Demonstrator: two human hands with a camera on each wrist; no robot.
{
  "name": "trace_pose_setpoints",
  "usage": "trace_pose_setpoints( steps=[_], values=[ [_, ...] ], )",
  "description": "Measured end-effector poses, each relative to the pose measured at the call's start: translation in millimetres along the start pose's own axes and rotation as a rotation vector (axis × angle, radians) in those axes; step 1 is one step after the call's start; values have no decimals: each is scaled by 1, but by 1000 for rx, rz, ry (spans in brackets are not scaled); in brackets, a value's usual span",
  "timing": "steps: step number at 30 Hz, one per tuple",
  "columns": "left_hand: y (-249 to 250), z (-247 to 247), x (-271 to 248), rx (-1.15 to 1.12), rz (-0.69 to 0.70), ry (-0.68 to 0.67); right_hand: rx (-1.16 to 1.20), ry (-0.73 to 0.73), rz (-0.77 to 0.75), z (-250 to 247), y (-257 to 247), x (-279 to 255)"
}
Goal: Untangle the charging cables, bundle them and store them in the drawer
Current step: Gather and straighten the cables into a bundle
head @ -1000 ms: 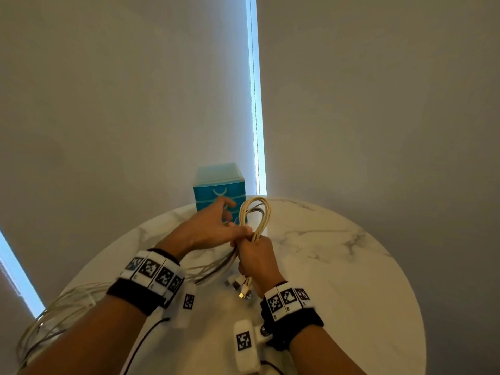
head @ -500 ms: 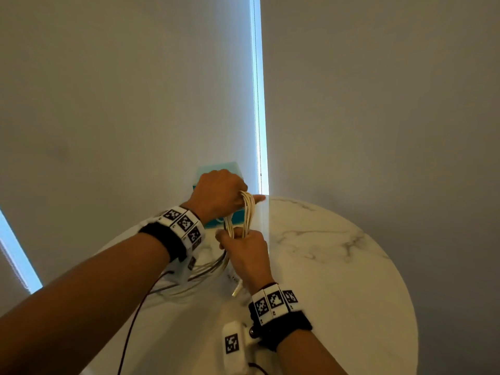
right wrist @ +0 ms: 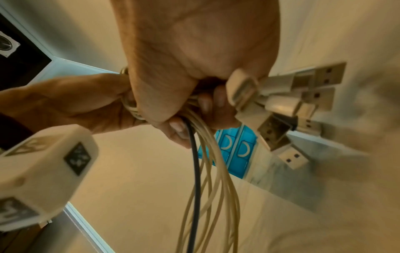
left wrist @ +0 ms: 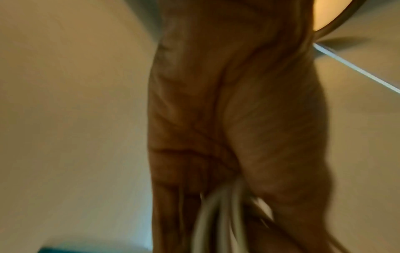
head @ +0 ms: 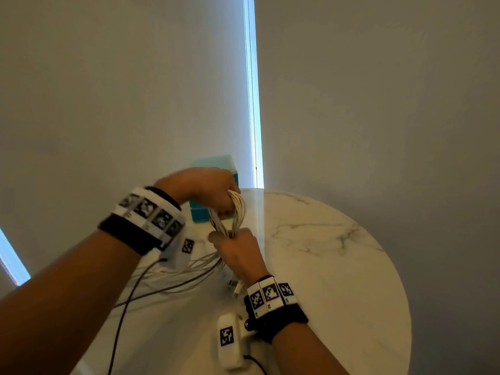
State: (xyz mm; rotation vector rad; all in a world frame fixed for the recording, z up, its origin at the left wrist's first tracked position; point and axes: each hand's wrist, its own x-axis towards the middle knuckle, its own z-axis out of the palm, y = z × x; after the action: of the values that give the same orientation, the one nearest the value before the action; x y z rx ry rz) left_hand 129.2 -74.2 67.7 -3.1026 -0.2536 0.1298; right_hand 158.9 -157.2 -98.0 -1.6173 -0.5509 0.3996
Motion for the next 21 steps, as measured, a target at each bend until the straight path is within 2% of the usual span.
trace_pose_setpoints(
  steps=[3,5,6,8,9,12,16,18,21],
  values=[
    [-21,-27,-20,-110,91,-281,-40,28,-33,-1,-1,-1],
    [-36,-27,-29,-299,215,-360,-45,-4,-53,0,-4,-4],
    [-40,-21,-34,-434,272,-351,-39,-26,-56,2,-6,-5],
    [-39,1,-38,-745,323,-221,-2,-59,-54,7,-11,-9],
    [-34,14,-37,-921,306,-131,19,-67,-46,9,-11,-10],
    [-5,44,-32,-1372,133,35,11,-60,-50,8,-9,-8],
    [21,57,-18,-1503,-33,152,-164,-90,-167,2,-7,-6],
    [28,60,-13,-1465,-67,213,-239,-75,-208,4,-6,-2],
    [33,61,-12,-1348,-60,204,-207,-107,-162,4,0,0]
  ],
)
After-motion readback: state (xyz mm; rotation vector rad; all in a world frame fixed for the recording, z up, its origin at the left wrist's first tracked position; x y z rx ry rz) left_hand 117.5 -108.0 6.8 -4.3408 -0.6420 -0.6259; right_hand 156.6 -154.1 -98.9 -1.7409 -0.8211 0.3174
